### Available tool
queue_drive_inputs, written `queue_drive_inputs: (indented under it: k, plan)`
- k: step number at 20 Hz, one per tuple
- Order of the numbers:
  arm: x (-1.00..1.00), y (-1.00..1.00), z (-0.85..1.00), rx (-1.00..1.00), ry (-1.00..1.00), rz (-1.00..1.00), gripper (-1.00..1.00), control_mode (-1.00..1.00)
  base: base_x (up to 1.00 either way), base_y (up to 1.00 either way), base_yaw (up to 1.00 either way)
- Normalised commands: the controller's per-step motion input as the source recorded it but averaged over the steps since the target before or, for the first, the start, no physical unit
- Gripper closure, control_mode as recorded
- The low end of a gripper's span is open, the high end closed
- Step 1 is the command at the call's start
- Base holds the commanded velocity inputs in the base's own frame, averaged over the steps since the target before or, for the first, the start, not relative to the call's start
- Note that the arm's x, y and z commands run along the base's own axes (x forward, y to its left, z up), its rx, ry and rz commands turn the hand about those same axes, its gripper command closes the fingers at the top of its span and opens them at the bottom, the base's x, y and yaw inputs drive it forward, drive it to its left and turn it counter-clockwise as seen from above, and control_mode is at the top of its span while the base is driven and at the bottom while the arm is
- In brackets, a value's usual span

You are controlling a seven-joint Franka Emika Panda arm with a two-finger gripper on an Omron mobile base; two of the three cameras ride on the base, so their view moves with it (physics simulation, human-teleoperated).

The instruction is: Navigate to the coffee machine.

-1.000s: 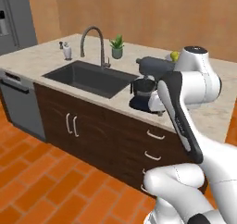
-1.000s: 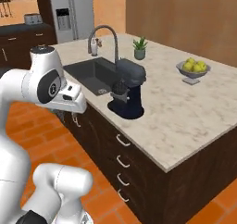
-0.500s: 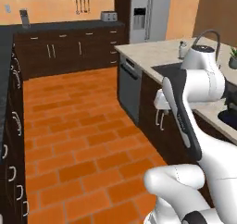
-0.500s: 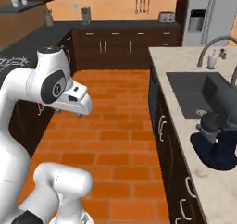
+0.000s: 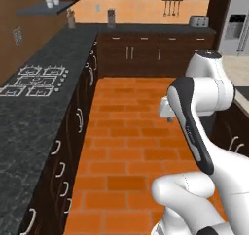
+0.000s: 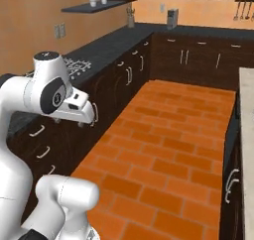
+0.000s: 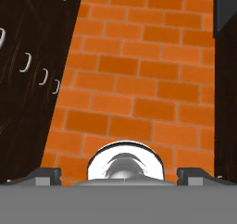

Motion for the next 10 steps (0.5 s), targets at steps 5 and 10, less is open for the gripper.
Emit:
queue_drive_inputs:
  k: [5,10]
  plan:
    - [0.0,0.0,0.0,0.0,0.0,0.0,-1.0,1.0,1.0,0.0,0.18]
    - [0.0,0.0,0.0,0.0,0.0,0.0,-1.0,1.0,1.0,0.0,0.1]
